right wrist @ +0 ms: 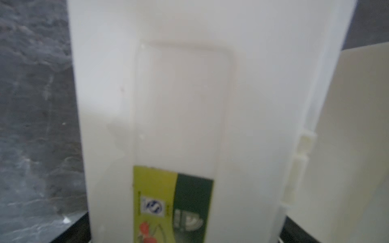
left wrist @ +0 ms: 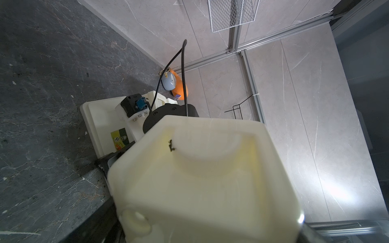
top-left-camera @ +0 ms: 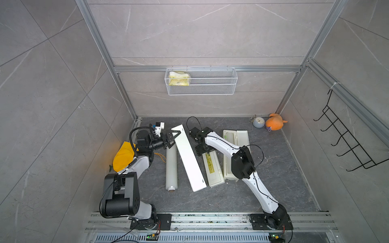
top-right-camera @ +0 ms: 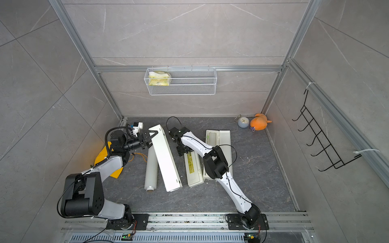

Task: Put plastic wrap rolls into dispensers
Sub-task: Place the lid at the center of the board.

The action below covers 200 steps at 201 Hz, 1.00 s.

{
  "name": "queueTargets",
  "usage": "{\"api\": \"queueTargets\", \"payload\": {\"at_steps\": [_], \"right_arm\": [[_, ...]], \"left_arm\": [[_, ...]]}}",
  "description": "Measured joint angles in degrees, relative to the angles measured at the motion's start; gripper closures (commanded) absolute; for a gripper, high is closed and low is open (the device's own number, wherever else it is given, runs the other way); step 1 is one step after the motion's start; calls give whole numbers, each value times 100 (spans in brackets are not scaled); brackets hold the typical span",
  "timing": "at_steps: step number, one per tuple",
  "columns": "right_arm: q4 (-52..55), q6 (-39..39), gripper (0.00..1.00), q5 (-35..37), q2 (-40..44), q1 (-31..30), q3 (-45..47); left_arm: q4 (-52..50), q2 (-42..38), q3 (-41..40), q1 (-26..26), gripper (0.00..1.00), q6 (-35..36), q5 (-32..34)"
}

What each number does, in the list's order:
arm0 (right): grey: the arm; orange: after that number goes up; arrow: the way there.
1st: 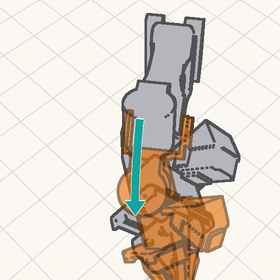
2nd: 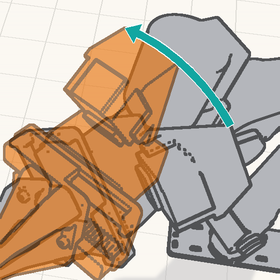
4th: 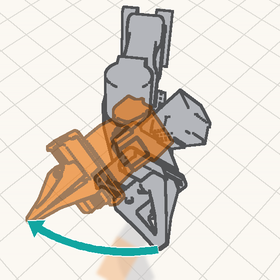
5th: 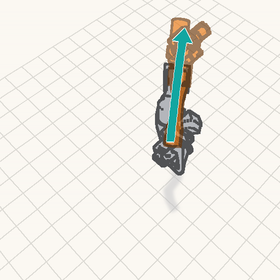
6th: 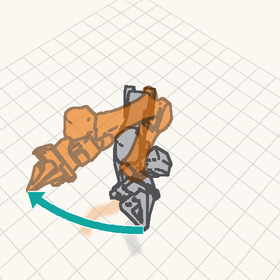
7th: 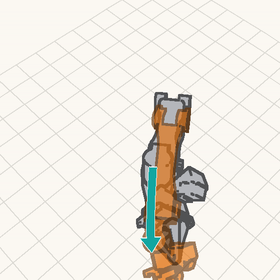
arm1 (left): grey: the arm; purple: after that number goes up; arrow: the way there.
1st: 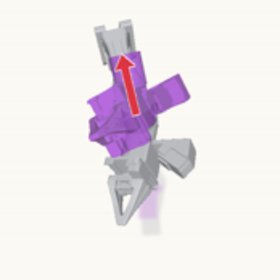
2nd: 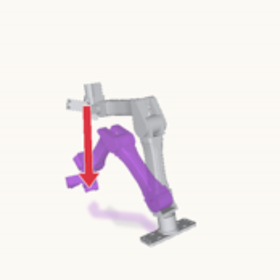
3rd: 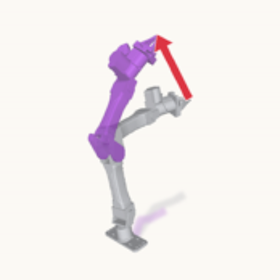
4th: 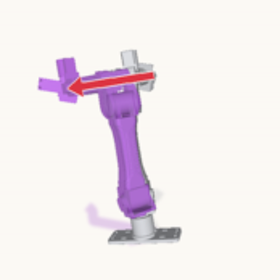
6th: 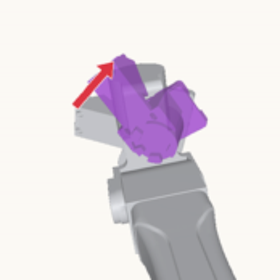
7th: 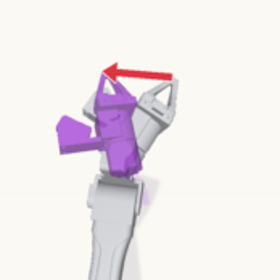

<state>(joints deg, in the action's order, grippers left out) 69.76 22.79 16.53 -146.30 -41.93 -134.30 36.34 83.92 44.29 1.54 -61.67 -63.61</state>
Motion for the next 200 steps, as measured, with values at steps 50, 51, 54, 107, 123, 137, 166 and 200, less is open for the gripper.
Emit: {"api": "queueTargets", "payload": {"at_steps": [50,51,54,107,123,137,166,200], "right_arm": [[-1196,-76,0,-1506,890,170,1700],[-1215,-76,0,-1528,905,173,1727],[-1292,-74,0,-1589,973,186,1827],[-2564,-9,0,-2516,2022,573,3071],[-2826,13,0,-2791,2186,673,3292],[-2959,22,0,-2927,2201,713,3346],[-3069,164,0,-3139,2201,708,3427],[-3071,391,0,-3200,2203,704,3434]], "left_arm": [[-114,-13,0,0,24,44,0],[-116,-13,0,0,24,44,0],[-122,-20,0,0,24,44,-2],[-122,-26,0,0,24,48,-2],[-125,-28,0,0,24,48,-2],[-125,-31,0,0,24,48,0],[-20,-31,-63,-42,26,9,162],[28,-61,-431,-439,25,-4,1032]]}}
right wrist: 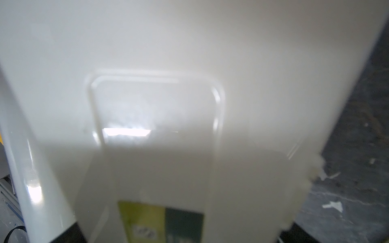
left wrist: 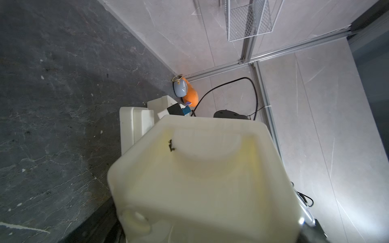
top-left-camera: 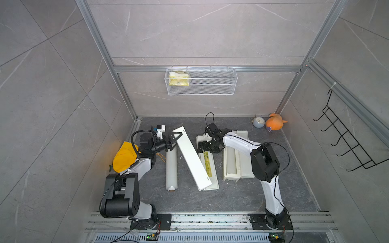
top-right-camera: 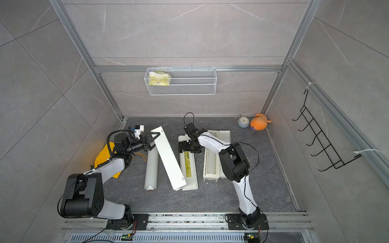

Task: Put plastic wrap rolls into dispensers
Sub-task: Place the lid at the center of the board.

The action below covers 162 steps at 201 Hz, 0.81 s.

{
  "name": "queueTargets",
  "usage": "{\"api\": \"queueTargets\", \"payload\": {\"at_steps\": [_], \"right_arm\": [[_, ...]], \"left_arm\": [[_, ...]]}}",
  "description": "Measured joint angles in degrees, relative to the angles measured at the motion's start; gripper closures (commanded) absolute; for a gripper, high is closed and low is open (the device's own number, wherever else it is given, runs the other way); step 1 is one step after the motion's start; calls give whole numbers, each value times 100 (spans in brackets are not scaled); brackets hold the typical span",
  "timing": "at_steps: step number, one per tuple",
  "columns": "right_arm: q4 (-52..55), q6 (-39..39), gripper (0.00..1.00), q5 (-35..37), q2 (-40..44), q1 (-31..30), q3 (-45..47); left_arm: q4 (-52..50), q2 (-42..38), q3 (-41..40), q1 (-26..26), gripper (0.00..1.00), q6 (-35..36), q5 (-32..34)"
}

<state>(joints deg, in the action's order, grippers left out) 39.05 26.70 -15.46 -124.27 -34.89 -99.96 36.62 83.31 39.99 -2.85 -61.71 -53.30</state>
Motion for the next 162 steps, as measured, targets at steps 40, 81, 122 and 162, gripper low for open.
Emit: {"api": "queueTargets", "payload": {"at_steps": [40,81,122,162], "right_arm": [[-35,208,0,-2,133,0,114],[-155,361,0,-125,396,0,205],[-186,431,0,-264,621,44,258],[70,422,0,229,785,42,258]], "left_arm": [[-221,-142,-267,-345,26,256,774],[-1255,-199,-203,-518,26,1093,1246],[-2122,-251,-92,-568,26,1650,1419],[-2382,-238,-90,-568,26,1775,1530]]}}
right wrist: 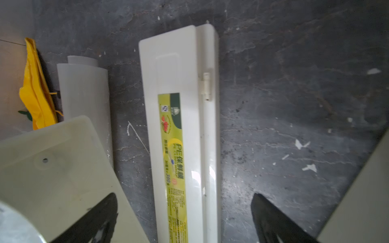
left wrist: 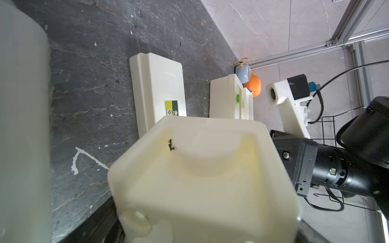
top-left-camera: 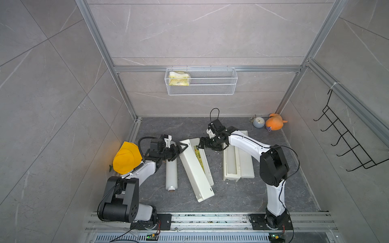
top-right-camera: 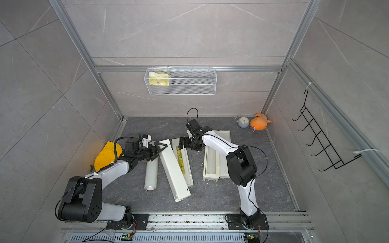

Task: Put plastic wrap rolls into dispensers
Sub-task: Place the lid at the center of the board, then place the plastic wrap cutting box at the center of the board.

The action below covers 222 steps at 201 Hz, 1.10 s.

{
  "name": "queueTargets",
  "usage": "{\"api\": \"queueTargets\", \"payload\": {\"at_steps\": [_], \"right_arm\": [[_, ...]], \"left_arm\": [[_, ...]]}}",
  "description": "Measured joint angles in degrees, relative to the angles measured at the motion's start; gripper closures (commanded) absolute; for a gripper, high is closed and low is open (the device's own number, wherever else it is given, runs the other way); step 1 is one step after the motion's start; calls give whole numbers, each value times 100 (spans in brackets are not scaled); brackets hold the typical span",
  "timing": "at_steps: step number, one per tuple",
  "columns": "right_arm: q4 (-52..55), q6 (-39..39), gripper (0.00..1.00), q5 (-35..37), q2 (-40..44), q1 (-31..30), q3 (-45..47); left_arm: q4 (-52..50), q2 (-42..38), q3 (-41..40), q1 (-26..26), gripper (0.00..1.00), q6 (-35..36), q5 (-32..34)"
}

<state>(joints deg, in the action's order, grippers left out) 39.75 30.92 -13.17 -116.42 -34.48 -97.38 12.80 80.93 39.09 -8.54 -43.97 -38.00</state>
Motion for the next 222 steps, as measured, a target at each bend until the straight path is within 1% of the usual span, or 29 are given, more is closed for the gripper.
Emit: {"api": "queueTargets", "payload": {"at_steps": [22,46,68,95,118,145,152,173,185,199,212,216,219,222], "right_arm": [[142,-33,0,297,68,0,2],[-85,-70,0,153,334,0,319],[-496,-66,1,-393,789,0,890],[-1154,-7,2,-1408,1211,-11,1403],[-1757,116,2,-2149,1370,-120,1746],[-2076,151,4,-2712,1366,-428,1860],[-2166,155,8,-2830,1364,-516,1880],[-2500,260,25,-3195,1364,-688,1989],[-2710,341,39,-3373,1364,-699,2085],[-2933,474,57,-3536,1366,-667,2177],[-3126,575,71,-3689,1368,-638,2210],[-3187,660,75,-3724,1370,-638,2223],[-3268,660,76,-3783,1375,-638,2238],[-3320,708,80,-3825,1377,-634,2251]], "left_arm": [[33,0,2,0,26,-4,-11],[72,2,24,0,26,-11,-50],[173,2,59,0,26,-13,-118],[385,20,66,0,26,-83,-223],[586,55,66,2,25,-164,-361],[942,103,76,4,25,-367,-599],[1051,109,85,4,25,-435,-671],[1344,116,140,7,24,-597,-896],[1552,140,170,22,23,-710,-1056],[1821,216,177,59,22,-861,-1235],[2133,345,177,98,20,-1027,-1379],[2214,376,177,118,19,-1075,-1423],[2275,402,177,125,18,-1126,-1464],[2337,428,177,133,17,-1154,-1493]]}}
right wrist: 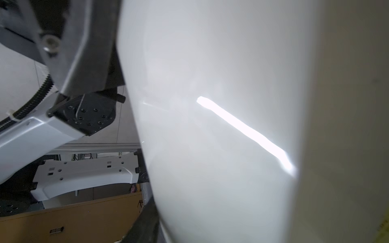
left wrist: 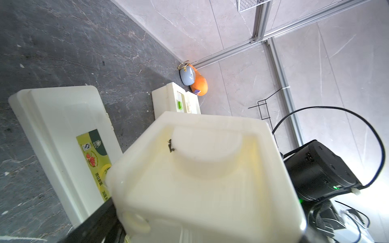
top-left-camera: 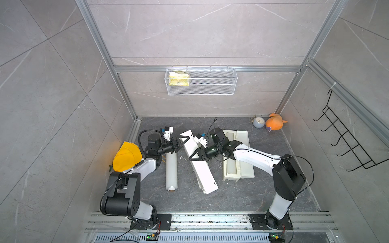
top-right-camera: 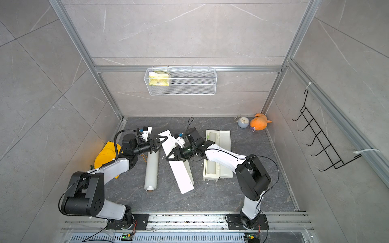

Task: Put plastic wrap rolls into dispensers
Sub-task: Place the plastic wrap cutting box at the center of the board.

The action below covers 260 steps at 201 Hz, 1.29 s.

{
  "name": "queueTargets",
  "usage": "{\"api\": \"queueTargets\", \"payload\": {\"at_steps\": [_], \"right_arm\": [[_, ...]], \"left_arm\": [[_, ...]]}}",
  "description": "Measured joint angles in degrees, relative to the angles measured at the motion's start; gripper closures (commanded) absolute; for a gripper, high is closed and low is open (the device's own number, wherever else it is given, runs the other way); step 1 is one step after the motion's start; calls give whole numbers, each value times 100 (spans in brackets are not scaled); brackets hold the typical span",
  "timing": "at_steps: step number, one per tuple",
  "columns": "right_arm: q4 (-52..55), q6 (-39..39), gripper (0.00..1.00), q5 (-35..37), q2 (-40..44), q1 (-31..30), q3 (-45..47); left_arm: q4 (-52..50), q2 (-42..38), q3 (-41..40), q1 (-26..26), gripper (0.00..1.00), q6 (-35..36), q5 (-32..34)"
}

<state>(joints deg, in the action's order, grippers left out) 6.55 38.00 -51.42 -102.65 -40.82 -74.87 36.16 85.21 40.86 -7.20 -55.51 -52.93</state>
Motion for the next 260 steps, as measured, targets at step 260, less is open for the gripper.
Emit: {"api": "queueTargets", "payload": {"at_steps": [260], "right_arm": [[3147,-166,100,4002,-527,-76,-2031]], "left_arm": [[-2251,-1073,662,1126,1,636,103]]}}
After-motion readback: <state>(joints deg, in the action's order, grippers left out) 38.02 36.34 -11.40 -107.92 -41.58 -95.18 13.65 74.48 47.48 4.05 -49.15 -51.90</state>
